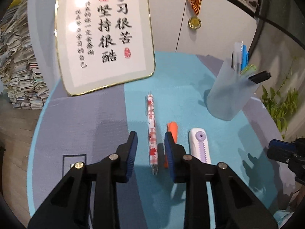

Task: Organize stationery
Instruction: 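Grasp the pink patterned pen with the left tool while the right tool grasps the orange marker, then lift the pink patterned pen with the left tool while the right tool lifts the orange marker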

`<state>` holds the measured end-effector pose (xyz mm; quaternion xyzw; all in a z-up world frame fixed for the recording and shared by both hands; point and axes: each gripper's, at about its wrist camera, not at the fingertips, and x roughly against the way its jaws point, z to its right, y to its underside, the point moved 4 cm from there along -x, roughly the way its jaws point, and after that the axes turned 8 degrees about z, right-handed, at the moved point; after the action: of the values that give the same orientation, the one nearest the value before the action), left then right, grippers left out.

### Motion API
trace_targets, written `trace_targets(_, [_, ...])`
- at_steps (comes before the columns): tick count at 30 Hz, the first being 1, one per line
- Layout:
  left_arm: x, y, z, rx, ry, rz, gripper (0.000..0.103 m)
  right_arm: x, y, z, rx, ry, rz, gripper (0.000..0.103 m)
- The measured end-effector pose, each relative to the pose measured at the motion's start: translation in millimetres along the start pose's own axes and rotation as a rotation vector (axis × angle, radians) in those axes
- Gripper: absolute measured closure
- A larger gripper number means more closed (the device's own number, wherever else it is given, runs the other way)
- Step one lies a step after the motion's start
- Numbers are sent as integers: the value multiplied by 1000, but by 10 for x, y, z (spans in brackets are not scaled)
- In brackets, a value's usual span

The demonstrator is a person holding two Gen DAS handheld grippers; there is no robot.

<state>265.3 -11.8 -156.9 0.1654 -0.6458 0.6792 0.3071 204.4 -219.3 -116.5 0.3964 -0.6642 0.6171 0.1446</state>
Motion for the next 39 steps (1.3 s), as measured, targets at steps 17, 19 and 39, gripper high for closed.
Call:
trace_targets(17, [98, 277, -149, 108, 76, -126, 95, -184, -280, -414, 18, -81, -31, 88])
trace_targets(19, [289, 415, -205, 136, 83, -131, 95, -303, -335, -529, 11, -118, -55, 88])
trace_targets(39, [615, 611, -231, 58, 46, -109, 72, -1424, -531, -878, -139, -13, -246, 66])
